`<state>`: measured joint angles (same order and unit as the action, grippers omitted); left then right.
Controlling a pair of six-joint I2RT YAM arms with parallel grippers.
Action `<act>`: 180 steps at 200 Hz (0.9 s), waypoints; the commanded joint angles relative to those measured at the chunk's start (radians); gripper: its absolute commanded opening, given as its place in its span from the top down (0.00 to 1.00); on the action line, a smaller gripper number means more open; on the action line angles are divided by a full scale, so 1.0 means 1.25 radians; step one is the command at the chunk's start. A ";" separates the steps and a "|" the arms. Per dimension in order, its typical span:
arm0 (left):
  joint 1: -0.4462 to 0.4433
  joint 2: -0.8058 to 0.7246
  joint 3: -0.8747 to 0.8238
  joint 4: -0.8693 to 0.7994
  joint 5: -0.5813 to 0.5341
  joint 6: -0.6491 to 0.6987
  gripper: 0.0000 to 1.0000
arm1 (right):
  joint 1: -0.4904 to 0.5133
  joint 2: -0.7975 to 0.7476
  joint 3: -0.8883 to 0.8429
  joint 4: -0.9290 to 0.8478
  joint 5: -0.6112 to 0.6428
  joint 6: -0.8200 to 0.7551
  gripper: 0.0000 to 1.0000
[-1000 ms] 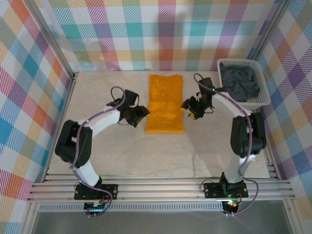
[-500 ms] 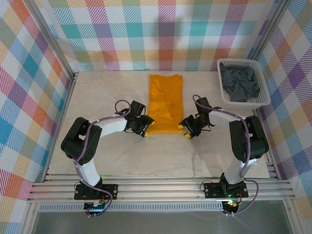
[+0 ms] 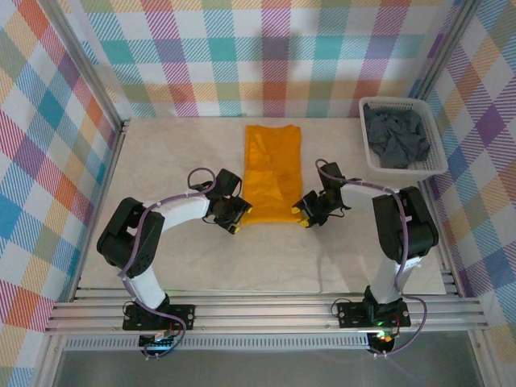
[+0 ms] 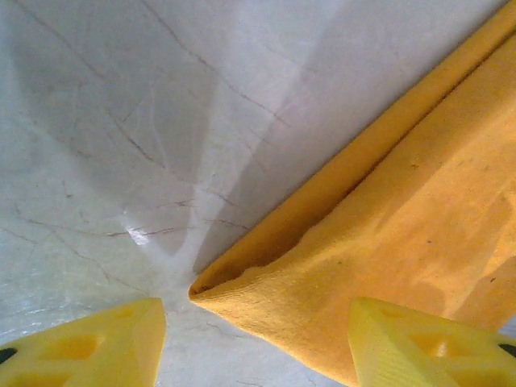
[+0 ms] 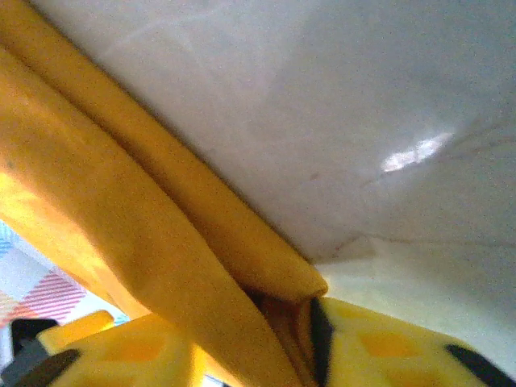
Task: Fold and stack the t-shirts
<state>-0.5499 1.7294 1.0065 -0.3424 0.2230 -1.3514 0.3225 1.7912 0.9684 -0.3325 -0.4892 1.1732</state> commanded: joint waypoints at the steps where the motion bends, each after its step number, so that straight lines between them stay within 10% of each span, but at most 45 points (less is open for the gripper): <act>1: -0.009 -0.021 -0.006 -0.038 -0.008 -0.028 0.38 | 0.007 0.018 -0.008 0.026 -0.011 0.033 0.69; 53: -0.025 0.014 -0.013 0.024 0.008 -0.079 0.47 | 0.007 0.002 -0.016 0.002 0.011 0.032 0.90; 83: -0.029 0.041 0.016 -0.002 -0.018 -0.050 1.00 | 0.006 -0.013 -0.012 -0.026 0.017 -0.002 0.99; 180: -0.067 -0.173 -0.163 -0.060 0.081 0.151 1.00 | 0.055 -0.206 -0.089 -0.259 -0.018 -0.277 1.00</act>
<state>-0.6010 1.6165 0.8532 -0.3439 0.2729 -1.2594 0.3687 1.6123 0.9009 -0.5091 -0.4858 0.9306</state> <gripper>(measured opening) 0.056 0.066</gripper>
